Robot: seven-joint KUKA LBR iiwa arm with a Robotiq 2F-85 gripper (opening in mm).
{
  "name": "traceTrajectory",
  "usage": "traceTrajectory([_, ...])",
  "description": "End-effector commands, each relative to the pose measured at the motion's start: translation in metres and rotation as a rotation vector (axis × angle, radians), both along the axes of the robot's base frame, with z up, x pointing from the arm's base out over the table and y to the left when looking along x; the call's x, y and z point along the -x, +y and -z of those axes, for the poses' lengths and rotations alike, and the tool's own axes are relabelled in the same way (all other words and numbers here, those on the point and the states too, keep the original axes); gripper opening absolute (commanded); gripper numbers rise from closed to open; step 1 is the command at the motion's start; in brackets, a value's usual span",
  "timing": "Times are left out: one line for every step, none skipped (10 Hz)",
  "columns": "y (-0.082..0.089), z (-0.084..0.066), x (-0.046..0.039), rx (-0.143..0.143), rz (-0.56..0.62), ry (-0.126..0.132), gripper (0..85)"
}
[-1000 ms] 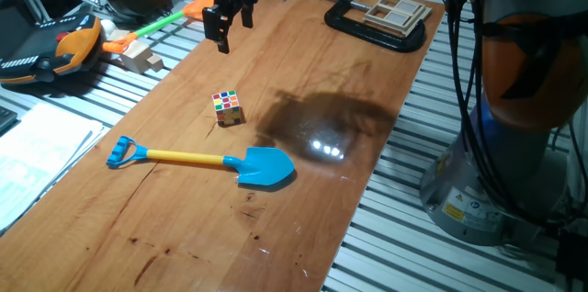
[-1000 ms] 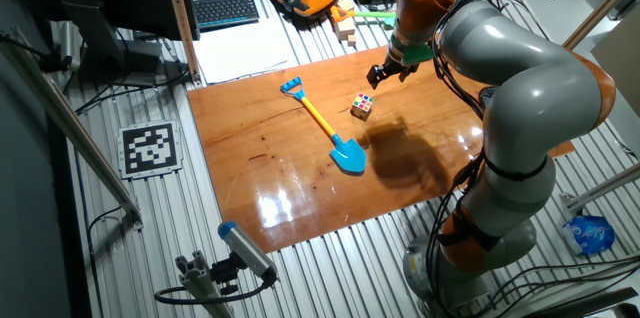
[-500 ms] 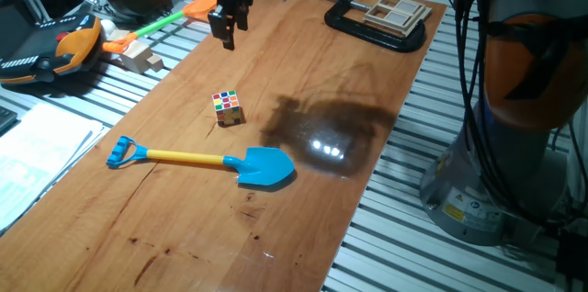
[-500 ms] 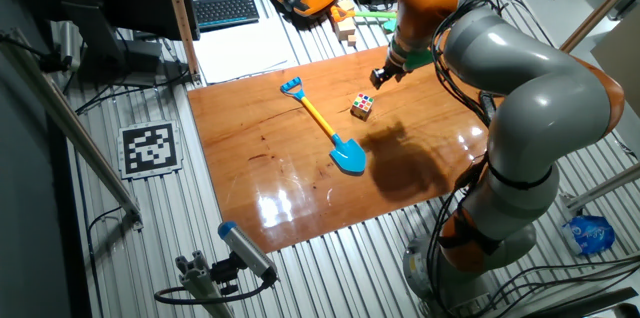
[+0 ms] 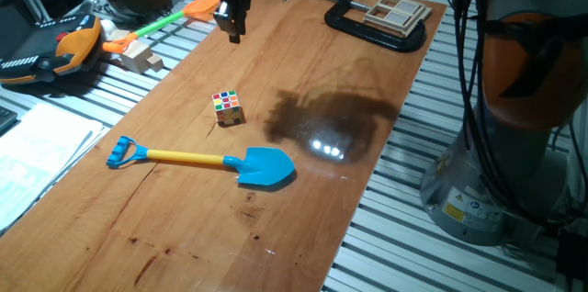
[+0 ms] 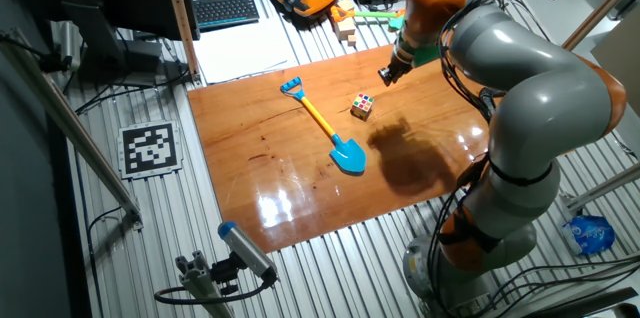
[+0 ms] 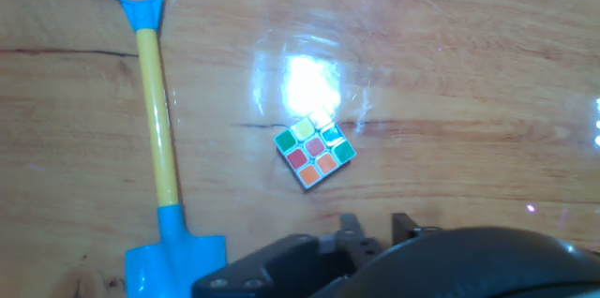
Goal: Use a shovel to scoop up an object
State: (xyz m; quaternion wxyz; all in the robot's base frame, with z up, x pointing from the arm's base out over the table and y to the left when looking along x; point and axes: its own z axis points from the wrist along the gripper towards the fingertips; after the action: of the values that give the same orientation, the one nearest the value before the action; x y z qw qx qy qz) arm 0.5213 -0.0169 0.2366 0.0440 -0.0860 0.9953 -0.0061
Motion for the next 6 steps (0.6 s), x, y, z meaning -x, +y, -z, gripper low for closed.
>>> traceTrajectory([0.001,0.0,-0.002,0.004,0.004,-0.004,0.0])
traceTrajectory([-0.001,-0.002,-0.0062,0.013,0.006,-0.005,0.0])
traceTrajectory([0.0,-0.007,-0.0093,0.023,0.01,-0.006,0.0])
traceTrajectory([0.001,-0.009,-0.0097,0.04,0.017,-0.004,0.0])
traceTrajectory([0.002,-0.011,-0.0096,0.05,0.021,-0.005,0.0])
traceTrajectory([0.002,-0.011,-0.0096,0.05,0.016,-0.014,0.0])
